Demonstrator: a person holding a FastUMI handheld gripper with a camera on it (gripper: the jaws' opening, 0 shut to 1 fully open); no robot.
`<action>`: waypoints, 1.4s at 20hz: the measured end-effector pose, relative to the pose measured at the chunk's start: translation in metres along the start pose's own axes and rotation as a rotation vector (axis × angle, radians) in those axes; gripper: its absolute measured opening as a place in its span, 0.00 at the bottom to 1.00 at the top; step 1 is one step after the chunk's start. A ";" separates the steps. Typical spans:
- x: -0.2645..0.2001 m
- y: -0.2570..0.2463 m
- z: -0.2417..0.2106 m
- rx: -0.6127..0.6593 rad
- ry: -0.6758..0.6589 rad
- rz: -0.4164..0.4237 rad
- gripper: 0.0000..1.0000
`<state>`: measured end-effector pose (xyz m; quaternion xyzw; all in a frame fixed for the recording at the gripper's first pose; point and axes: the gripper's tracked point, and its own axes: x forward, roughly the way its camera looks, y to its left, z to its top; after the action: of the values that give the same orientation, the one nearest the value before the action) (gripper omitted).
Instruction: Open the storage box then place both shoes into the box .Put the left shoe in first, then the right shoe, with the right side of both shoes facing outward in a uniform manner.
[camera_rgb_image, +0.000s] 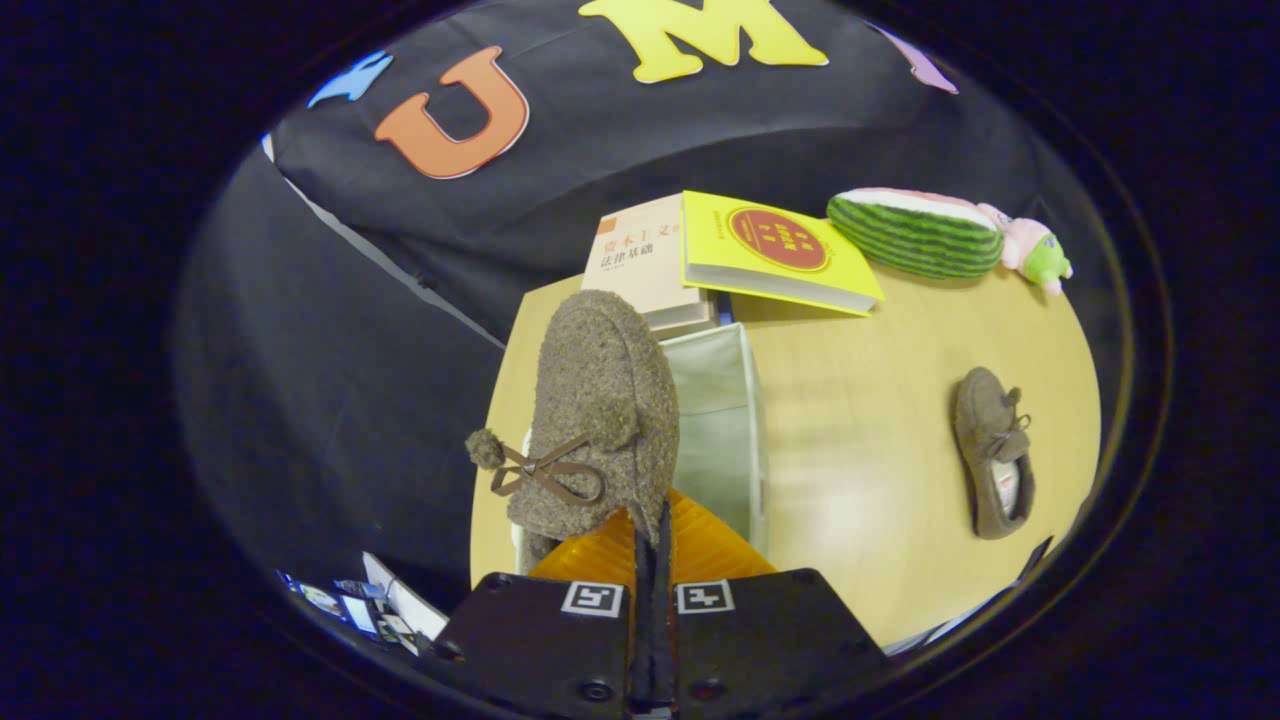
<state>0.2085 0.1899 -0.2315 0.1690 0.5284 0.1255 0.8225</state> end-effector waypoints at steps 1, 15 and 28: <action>0.007 0.007 0.000 0.011 -0.015 0.020 0.06; 0.101 0.009 -0.046 0.031 -0.026 -0.038 0.06; 0.031 -0.004 -0.007 -0.176 -0.159 -0.155 1.00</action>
<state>0.2148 0.1998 -0.2618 0.0640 0.4600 0.0936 0.8807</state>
